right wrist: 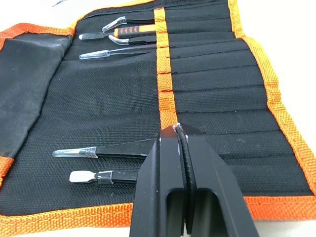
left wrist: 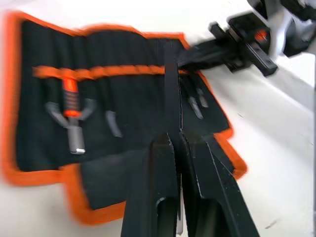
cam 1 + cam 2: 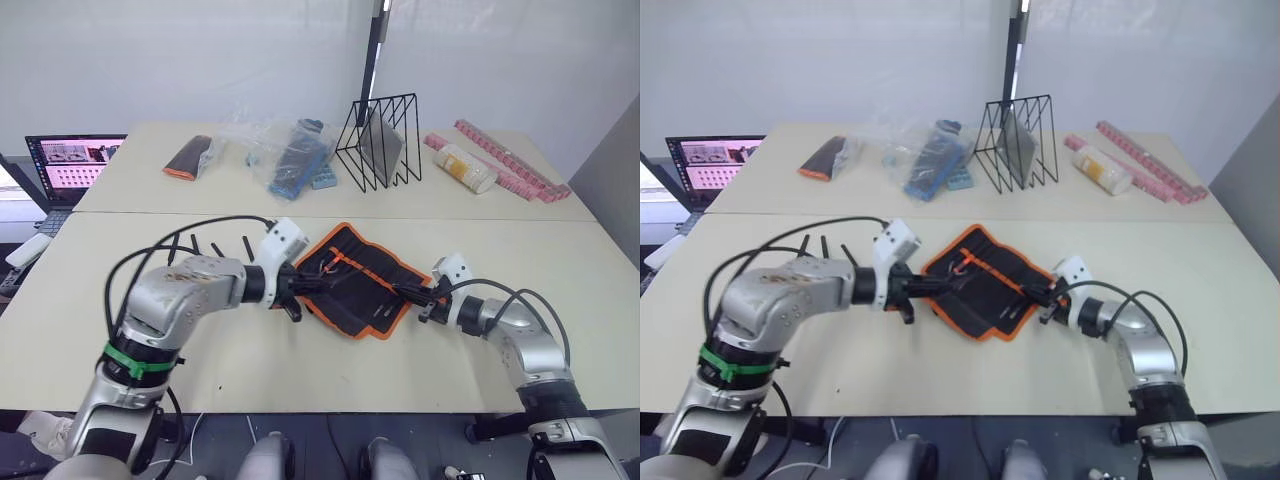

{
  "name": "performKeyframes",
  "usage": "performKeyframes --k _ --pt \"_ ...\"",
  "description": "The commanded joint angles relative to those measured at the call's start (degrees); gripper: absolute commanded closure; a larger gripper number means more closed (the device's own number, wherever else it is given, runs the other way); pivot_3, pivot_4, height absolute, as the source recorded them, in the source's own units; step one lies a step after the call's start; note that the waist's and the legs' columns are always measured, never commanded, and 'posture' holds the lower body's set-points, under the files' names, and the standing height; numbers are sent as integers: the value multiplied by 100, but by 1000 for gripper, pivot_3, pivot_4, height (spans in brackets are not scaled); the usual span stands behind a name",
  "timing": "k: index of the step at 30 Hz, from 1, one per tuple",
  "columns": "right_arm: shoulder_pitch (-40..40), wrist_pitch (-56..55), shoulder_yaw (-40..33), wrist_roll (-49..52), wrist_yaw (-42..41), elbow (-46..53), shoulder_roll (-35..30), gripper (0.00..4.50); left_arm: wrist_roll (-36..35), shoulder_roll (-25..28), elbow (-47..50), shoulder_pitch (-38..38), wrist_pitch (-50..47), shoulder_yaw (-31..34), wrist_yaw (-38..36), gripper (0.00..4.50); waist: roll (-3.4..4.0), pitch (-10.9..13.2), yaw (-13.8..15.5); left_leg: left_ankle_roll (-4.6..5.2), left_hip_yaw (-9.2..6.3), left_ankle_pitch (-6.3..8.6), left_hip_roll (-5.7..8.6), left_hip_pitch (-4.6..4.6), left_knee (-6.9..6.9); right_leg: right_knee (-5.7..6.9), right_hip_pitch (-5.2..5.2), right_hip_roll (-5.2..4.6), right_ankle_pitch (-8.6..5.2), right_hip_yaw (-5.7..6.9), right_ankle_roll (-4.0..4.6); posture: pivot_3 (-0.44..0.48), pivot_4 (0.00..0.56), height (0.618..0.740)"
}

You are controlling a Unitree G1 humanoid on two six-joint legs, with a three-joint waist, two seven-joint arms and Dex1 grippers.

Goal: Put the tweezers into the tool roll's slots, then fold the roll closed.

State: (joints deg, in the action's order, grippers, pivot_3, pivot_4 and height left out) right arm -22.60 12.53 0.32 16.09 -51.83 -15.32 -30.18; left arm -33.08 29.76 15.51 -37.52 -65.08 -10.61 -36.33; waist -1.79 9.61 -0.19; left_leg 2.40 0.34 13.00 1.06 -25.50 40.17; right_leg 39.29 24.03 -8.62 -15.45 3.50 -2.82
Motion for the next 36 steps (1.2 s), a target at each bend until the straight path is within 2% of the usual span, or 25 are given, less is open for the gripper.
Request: performKeyframes --k 1,26,36 --pt "37 -72 50 -92 -42 -79 22 4447 462 7 -10 3 255 -147 328 4500 0 0 0 -1 0 -1 -1 2 0 0 -1 3 0 -3 0 0 150 685" --pt "40 -199 162 -170 -214 -83 209 4447 1269 -677 -551 134 457 -387 743 4500 0 -1 6 0 1 -1 1 12 0 4 -5 14 0 -34 0 0 150 685" --pt "60 -310 189 -256 -185 -196 252 4447 1585 -1088 -1316 -251 820 -581 667 4500 1 -1 28 0 1 -1 4 14 6 5 -11 14 0 -39 0 0 150 685"
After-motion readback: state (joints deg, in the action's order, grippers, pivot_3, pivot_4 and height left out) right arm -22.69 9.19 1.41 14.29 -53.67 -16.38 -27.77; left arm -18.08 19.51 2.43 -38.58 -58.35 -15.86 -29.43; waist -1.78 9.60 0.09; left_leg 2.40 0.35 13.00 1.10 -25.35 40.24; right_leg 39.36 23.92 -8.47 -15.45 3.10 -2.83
